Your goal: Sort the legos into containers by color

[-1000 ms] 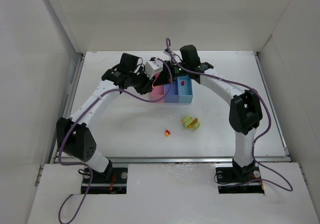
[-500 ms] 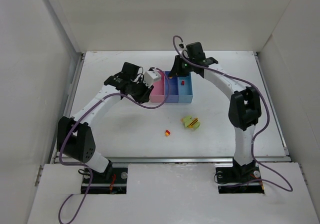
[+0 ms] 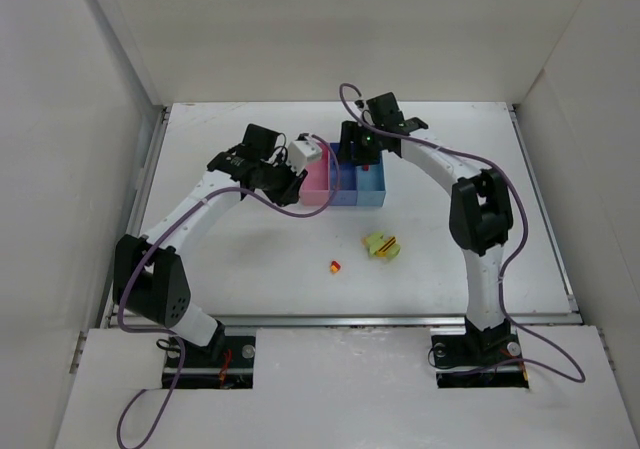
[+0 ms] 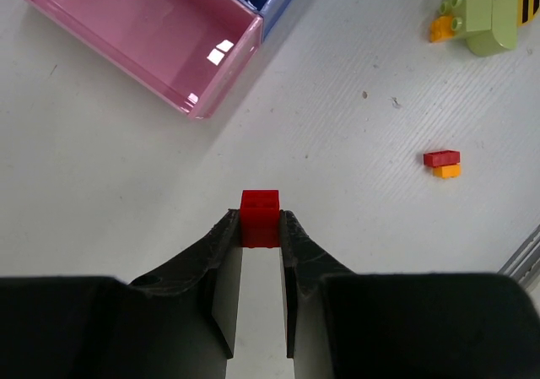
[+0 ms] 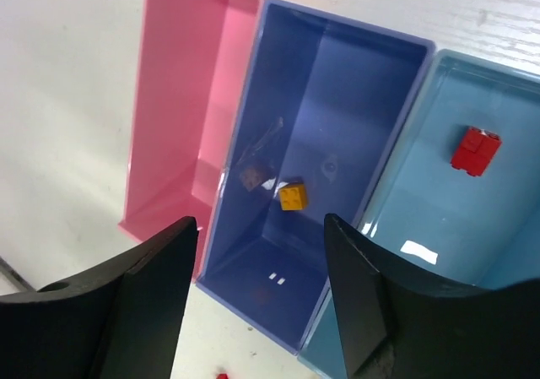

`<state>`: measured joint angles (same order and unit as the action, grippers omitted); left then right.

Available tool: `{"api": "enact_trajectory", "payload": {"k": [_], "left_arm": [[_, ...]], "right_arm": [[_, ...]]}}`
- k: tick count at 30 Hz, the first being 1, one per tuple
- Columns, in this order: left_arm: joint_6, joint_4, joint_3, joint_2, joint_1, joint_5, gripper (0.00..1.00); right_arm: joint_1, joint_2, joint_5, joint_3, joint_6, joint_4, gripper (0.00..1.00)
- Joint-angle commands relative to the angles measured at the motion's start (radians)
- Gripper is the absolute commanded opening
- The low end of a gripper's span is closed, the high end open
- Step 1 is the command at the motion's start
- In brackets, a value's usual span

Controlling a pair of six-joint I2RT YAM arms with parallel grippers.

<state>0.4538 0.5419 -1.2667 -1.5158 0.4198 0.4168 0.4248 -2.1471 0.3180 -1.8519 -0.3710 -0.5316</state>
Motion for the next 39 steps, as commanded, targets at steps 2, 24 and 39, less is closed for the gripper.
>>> {"api": "enact_trajectory", "payload": {"k": [2, 24, 39], "left_arm": [[-0.009, -0.013, -0.026, 0.039, 0.007, 0.019, 0.0], [0.077, -0.152, 0.293, -0.149, 0.191, -0.181, 0.3], [-0.003, -0.019, 0.178, 0.113, 0.088, -0.07, 0.79]], "right_arm": [[0.006, 0.11, 0.085, 0.0, 0.032, 0.051, 0.69], [0.006, 0.412, -0.028, 0.269, 0.142, -0.011, 0.7], [0.132, 0.492, -0.125, 0.319, 0.23, -0.071, 0.75]]}}
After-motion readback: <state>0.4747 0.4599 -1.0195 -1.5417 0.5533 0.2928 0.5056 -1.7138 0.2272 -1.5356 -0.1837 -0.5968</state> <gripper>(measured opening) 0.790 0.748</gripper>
